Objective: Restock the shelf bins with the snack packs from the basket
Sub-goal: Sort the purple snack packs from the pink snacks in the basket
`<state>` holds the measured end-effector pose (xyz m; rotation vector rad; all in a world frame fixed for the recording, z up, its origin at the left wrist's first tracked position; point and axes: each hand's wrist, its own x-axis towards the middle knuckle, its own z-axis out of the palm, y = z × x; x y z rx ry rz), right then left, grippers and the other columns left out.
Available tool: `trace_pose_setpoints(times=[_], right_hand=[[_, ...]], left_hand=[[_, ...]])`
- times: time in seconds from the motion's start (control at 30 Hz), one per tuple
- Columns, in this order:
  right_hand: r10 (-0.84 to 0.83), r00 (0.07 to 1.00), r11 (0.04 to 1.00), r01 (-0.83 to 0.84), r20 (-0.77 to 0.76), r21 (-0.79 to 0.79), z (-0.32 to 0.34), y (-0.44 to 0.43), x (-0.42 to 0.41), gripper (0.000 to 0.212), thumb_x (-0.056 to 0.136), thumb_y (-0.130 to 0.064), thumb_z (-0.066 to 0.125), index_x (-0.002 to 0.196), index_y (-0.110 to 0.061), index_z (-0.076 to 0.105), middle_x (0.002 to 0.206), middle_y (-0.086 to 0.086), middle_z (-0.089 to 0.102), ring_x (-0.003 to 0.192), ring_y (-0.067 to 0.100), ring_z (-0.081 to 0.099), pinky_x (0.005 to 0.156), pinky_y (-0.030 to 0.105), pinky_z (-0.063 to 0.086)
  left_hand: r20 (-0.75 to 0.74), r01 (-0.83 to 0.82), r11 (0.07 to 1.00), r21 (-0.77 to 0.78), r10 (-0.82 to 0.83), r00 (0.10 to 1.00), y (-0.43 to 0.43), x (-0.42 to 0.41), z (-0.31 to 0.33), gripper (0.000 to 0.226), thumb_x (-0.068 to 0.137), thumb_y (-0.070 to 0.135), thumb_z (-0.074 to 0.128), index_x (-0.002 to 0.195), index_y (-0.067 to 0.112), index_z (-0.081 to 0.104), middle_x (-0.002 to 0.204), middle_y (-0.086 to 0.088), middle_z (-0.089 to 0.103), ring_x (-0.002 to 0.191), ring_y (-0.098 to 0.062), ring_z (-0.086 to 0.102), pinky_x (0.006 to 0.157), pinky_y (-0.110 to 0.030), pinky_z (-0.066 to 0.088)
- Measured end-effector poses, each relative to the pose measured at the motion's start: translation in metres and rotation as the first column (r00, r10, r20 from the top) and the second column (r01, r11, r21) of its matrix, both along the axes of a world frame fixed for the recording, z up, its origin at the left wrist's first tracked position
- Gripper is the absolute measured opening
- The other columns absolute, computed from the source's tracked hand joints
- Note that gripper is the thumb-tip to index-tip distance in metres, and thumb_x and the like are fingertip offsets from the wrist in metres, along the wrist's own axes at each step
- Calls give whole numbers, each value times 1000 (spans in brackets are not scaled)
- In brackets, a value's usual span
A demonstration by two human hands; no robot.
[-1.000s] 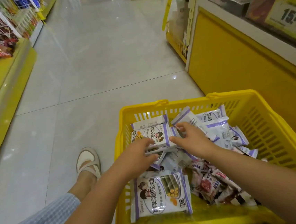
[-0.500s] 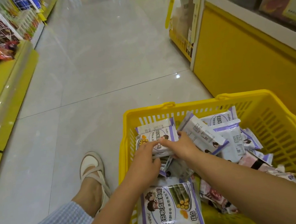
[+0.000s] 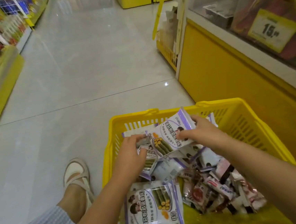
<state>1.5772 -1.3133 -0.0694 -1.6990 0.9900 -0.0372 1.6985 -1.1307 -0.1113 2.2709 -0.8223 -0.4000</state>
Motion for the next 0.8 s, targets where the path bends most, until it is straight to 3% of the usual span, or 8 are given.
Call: trace_pose_setpoints(times=[0.1,0.17,0.33,0.5,0.6,0.67,0.8], right_hand=[[-23,999,990,16,-45,-141,27,-37,-32,60,72,-17,81,124,-18,53,94,0,70,77,16,69,66,34,56],[-13,990,963,-26,-144,-268,39,-62,-52,58,72,-19,81,123,-19,52,92,-2,66,75,14,66,58,28,49],[-78,926,878,-112,-370,-466,38,-96,-82,62,72,-23,76,129,-20,51,102,5,62,77,21,59,58,29,46],[-139,954,742,-77,-265,-666,8,-97,-86,69,76,-29,76,136,-19,43,122,11,61,104,32,59,82,45,53],[-145,931,566,-200,-336,-799,-8,-96,-88,83,75,-43,76,143,-20,33,134,9,51,121,33,46,95,45,42],[-157,915,511,-247,-372,-823,-17,-95,-91,97,73,-51,75,149,-20,22,144,9,40,132,31,34,104,46,34],[-195,916,417,-247,-352,-875,-31,-91,-93,109,71,-55,75,152,-20,12,157,15,16,142,35,16,111,50,22]], left_hand=[[-46,48,977,208,-39,998,-6,-1,-19,51,91,20,60,139,19,45,142,-5,43,130,-19,41,105,-29,33],[-91,89,927,366,-60,994,-8,-3,-28,60,91,27,60,145,20,35,148,-8,35,134,-23,37,105,-32,33],[-186,151,820,552,-55,981,-12,-7,-40,77,87,45,63,149,21,24,150,-11,22,130,-30,41,99,-35,42],[-173,153,765,626,-55,983,-15,-5,-45,84,82,45,66,150,24,22,155,-12,16,131,-33,40,98,-37,44],[-133,143,741,657,-73,988,-20,-5,-42,79,82,39,66,148,22,25,142,-13,35,121,-30,47,93,-37,48],[-92,111,756,646,-67,994,-23,-7,-36,76,82,42,64,146,21,30,134,-11,45,116,-29,51,91,-37,50],[-89,71,805,589,-22,996,-24,-2,-2,83,73,61,61,143,24,39,138,-7,52,118,-28,54,94,-39,50]])
